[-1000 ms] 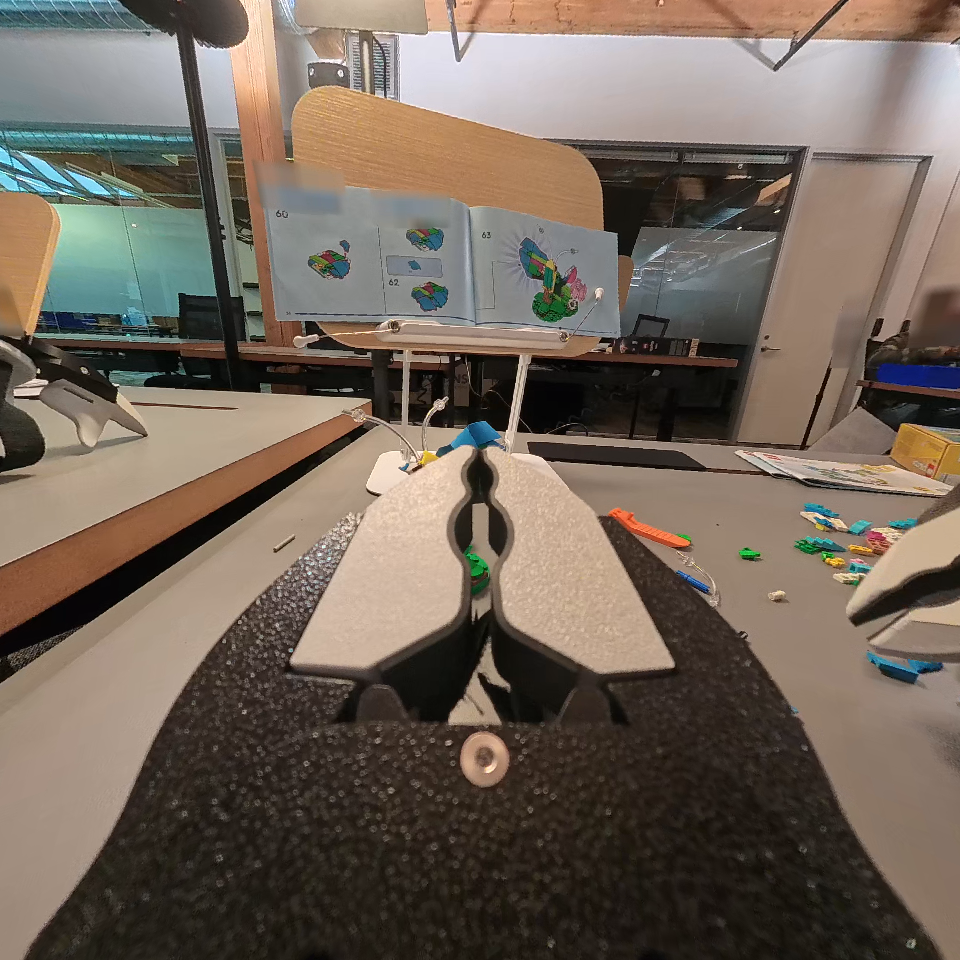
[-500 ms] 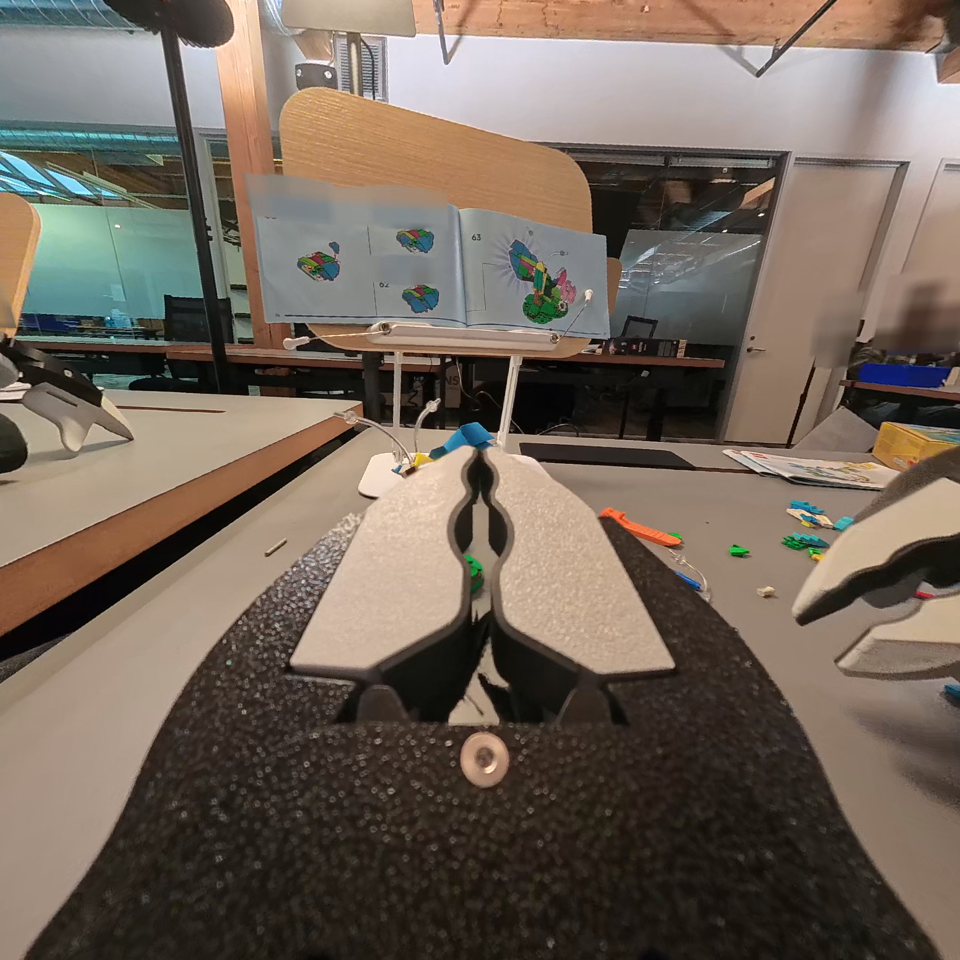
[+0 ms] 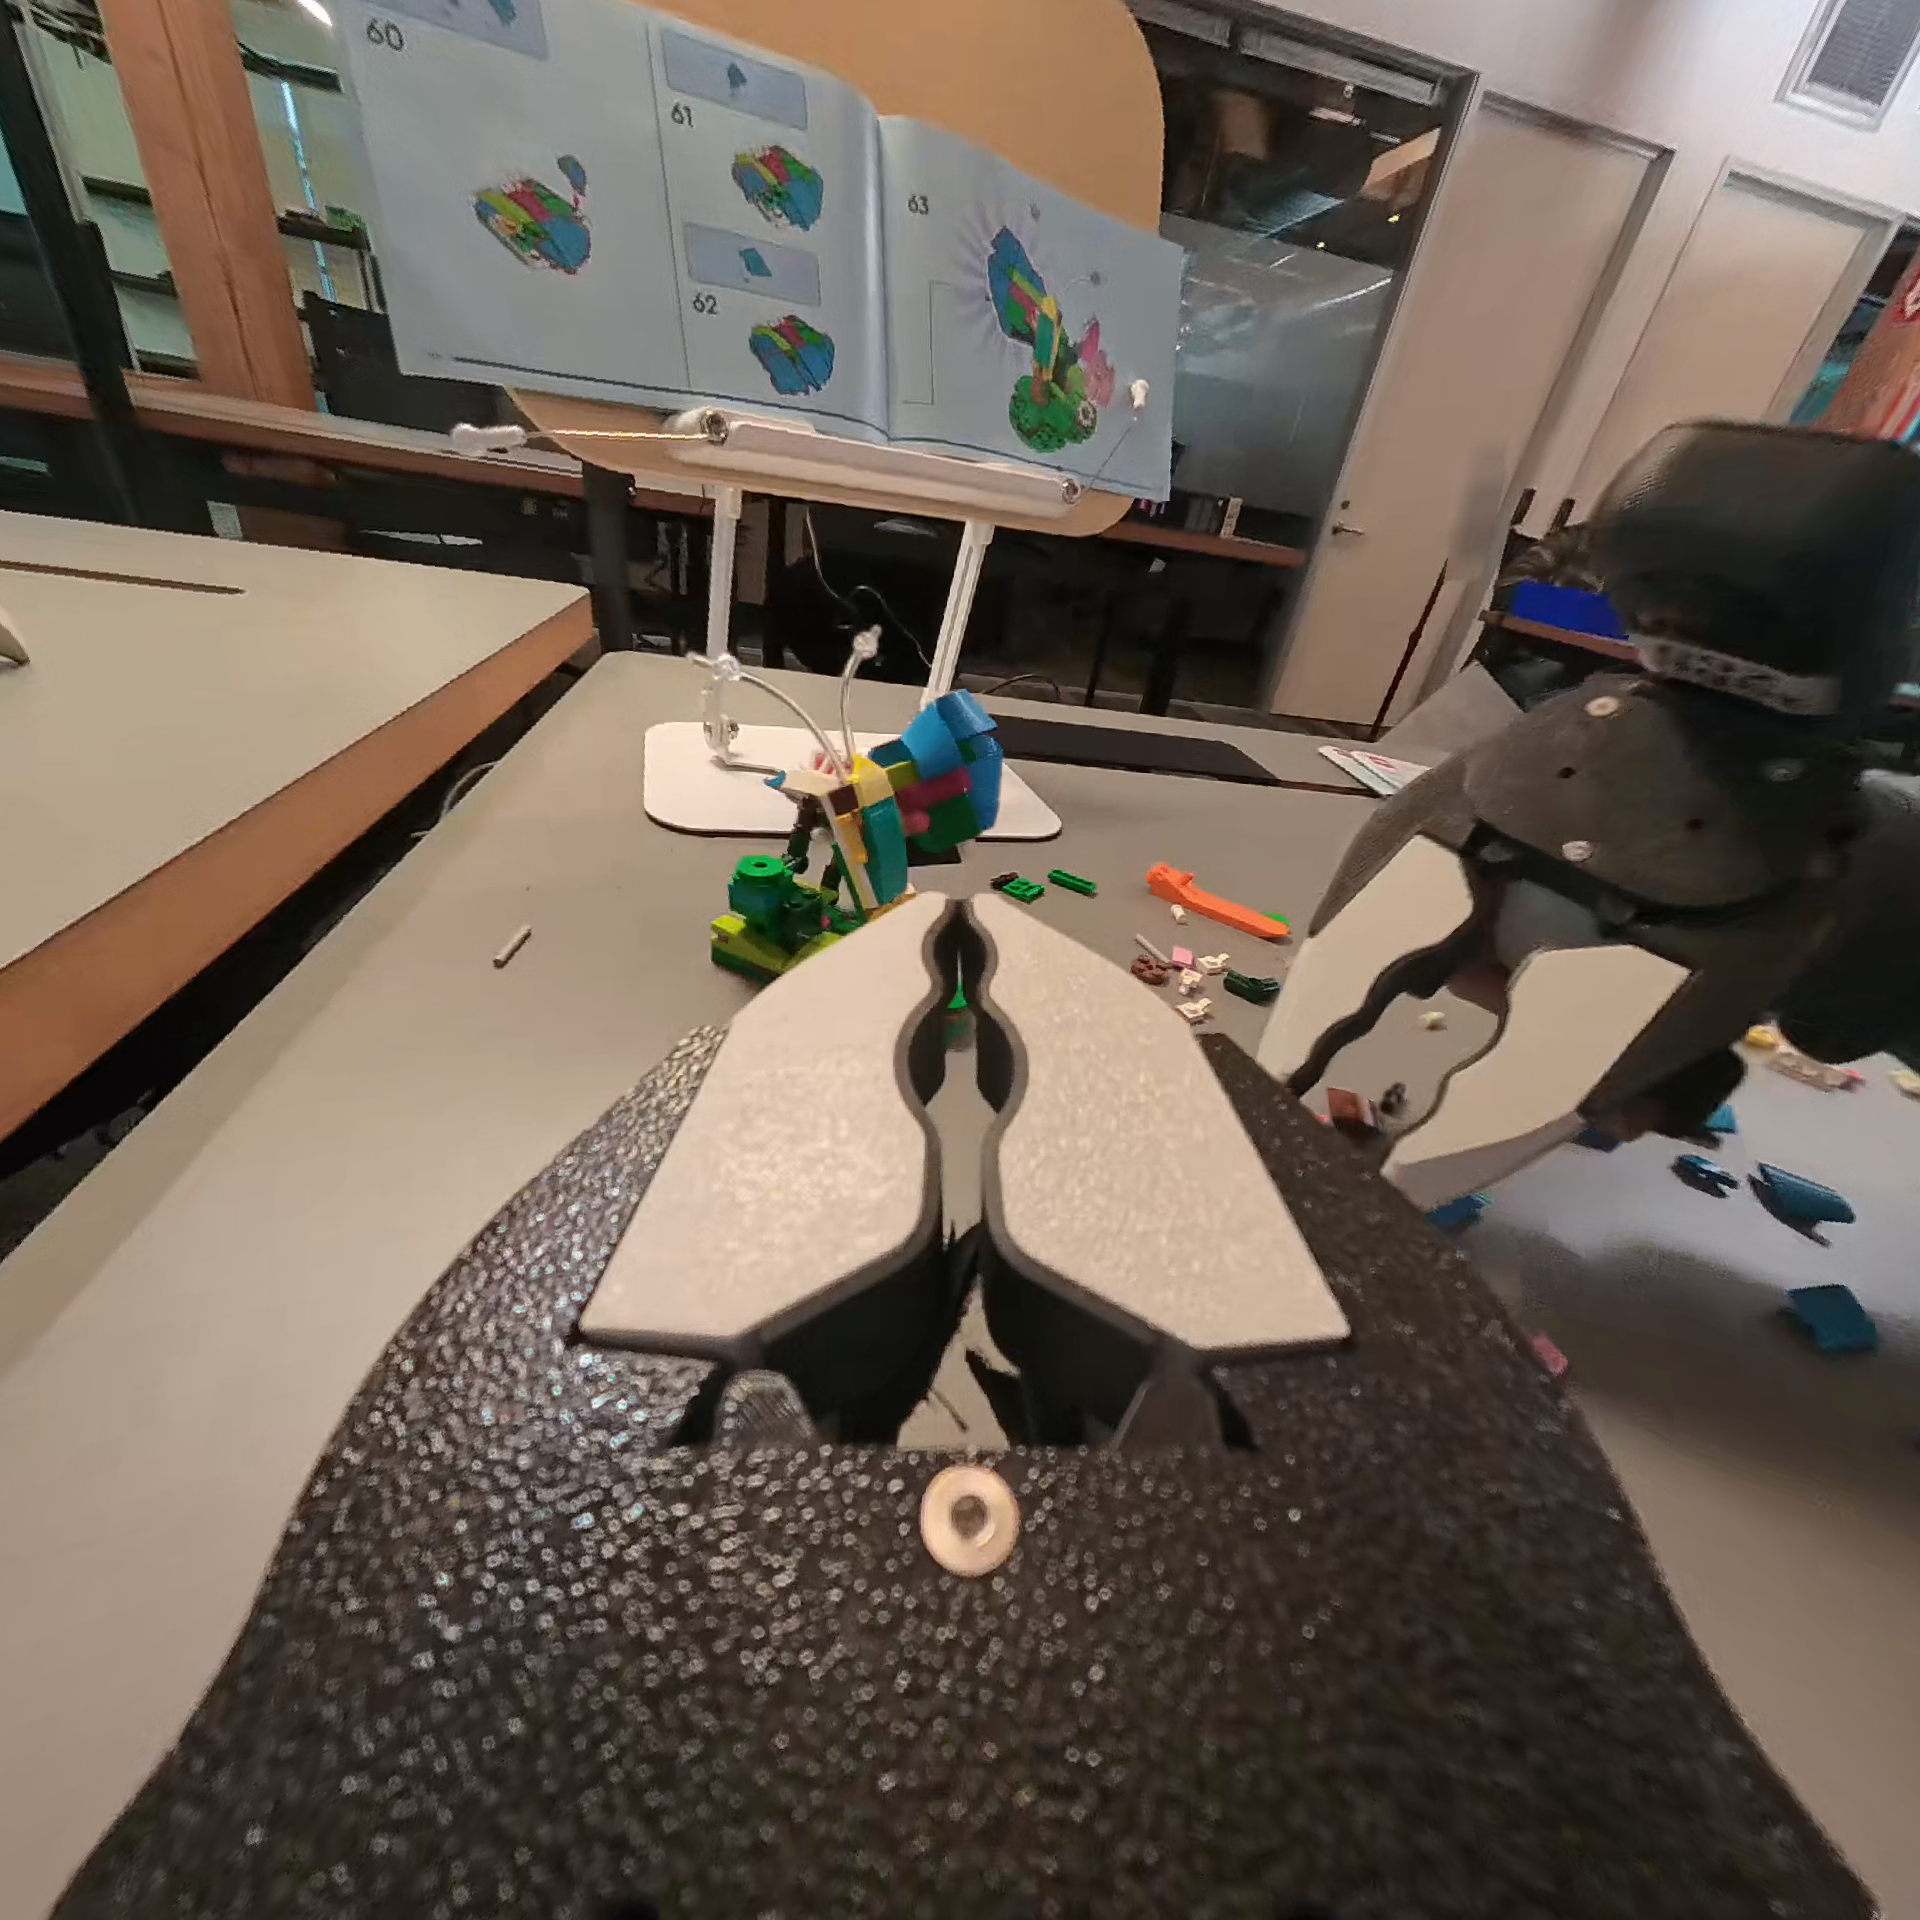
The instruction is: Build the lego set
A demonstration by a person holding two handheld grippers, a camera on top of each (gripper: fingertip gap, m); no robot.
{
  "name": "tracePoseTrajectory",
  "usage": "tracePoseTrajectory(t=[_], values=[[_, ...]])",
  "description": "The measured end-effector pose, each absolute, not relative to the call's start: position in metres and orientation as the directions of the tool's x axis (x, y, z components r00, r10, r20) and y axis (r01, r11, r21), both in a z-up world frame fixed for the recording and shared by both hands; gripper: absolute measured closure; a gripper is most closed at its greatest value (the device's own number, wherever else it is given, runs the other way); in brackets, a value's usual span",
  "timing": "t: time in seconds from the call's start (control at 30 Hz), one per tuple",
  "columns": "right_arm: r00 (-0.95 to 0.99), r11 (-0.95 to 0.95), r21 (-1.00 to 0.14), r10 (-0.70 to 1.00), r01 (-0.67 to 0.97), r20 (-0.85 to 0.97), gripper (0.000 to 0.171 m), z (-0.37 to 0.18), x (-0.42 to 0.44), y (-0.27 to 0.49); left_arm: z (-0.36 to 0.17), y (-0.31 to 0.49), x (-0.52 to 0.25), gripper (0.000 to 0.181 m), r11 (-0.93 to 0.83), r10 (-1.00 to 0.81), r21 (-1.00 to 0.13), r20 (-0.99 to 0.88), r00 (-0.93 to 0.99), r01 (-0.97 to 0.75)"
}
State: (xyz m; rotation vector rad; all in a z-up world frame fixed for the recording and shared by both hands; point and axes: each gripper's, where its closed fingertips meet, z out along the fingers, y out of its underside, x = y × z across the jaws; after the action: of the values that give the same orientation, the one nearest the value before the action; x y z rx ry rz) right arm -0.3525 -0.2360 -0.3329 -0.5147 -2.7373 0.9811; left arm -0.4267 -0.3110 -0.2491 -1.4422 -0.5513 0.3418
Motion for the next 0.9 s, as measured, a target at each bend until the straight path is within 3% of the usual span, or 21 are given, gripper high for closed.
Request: tracePoseTrajectory(t=[0.37,0.63,0.9], values=[[-0.954,0.764,-0.602,0.300,0.231,0.015,0.139,-0.341,-0.352,-0.257,-0.253,-0.304,-0.421,0.181,0.091,0.485,-0.987,0.162,0.859,0.135],[-0.945,0.749,-0.619,0.324,0.235,0.033,0.108,-0.351,-0.371,-0.265,-0.253,-0.303,-0.420,0.181,0.091,0.463,-0.984,0.177,0.869,0.152],[-0.967,0.751,-0.628,0.256,0.205,-0.010,0.123,-0.352,-0.370,-0.268,-0.253,-0.298,-0.414,0.181,0.083,0.422,-0.985,0.171,0.890,0.150]])
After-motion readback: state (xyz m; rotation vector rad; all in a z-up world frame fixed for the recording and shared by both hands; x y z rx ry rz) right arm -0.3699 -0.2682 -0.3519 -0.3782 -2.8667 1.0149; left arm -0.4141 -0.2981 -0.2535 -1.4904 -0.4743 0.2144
